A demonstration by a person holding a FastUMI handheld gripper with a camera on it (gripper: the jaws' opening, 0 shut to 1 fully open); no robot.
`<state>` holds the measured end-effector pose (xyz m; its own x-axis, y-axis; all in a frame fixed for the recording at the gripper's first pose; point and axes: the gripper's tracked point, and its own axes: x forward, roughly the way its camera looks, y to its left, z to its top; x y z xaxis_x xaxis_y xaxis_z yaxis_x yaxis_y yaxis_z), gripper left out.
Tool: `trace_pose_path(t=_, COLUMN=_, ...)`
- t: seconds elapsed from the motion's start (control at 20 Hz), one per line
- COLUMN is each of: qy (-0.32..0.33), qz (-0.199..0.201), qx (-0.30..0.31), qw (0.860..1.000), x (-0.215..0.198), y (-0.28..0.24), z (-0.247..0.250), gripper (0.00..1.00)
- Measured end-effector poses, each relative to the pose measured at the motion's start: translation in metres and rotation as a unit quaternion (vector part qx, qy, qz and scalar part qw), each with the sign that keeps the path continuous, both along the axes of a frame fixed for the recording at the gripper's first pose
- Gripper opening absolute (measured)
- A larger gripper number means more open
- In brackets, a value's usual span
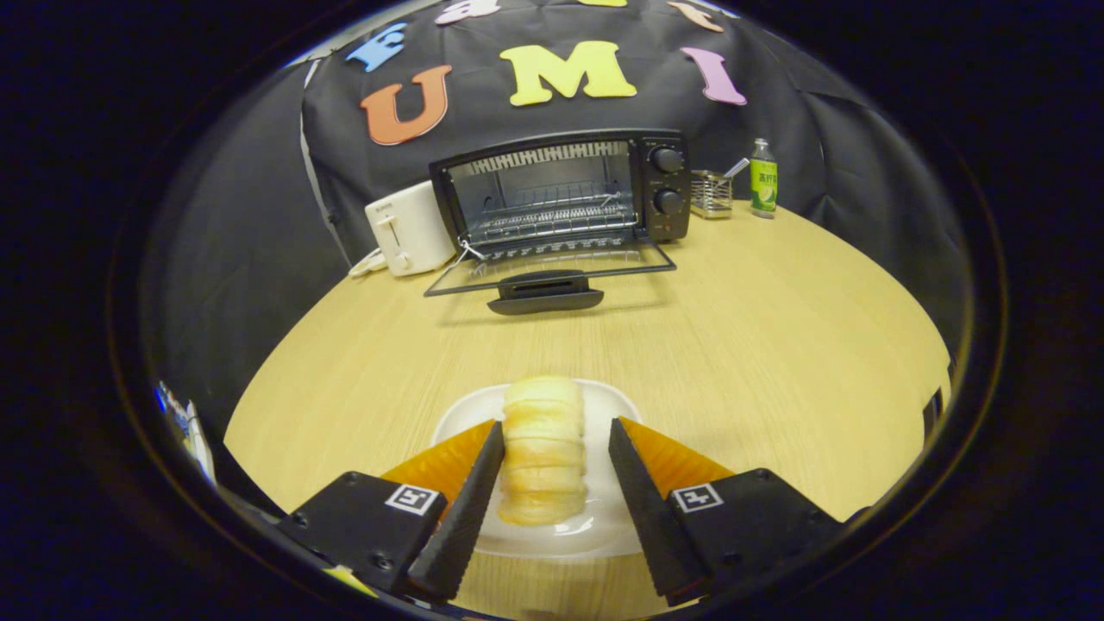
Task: Open the toaster oven, put the food inside, and close the toaster oven door.
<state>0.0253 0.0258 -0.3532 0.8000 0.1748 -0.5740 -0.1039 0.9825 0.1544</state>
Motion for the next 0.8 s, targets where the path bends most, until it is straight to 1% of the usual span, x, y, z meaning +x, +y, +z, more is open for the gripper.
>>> trace_pose_path(t=0.1, qy=0.005, qz=0.008, qx=-0.008, qw=1.0, x=-0.005, y=0.002, z=-0.001, gripper=0.8)
trace_pose_path(t=0.2, qy=0.007, qz=-0.003, qx=-0.013, qw=1.0, x=-0.008, y=-0.001, z=-0.001, gripper=0.79)
trace_pose_path(t=0.35, qy=0.023, qz=0.008, qx=-0.007, qw=1.0, x=-0.011, y=0.004, z=-0.014, gripper=0.79)
trace_pose_path(t=0.5, qy=0.005, qz=0.011, qx=-0.013, qw=1.0, x=-0.006, y=0.003, z=-0.012, gripper=0.79)
trace_pose_path(t=0.55, qy=-0.005, qz=0.015, qx=-0.006, qw=1.0, x=-0.005, y=0.005, z=-0.012, gripper=0.79)
trace_pose_path(t=0.65, qy=-0.003, qz=0.002, qx=0.016, qw=1.0, x=-0.005, y=0.0, z=-0.01, gripper=0.64)
trace_pose_path(t=0.8, qy=-0.009, qz=-0.004, qx=0.102, qw=0.995, x=0.002, y=0.002, z=0.016, gripper=0.63)
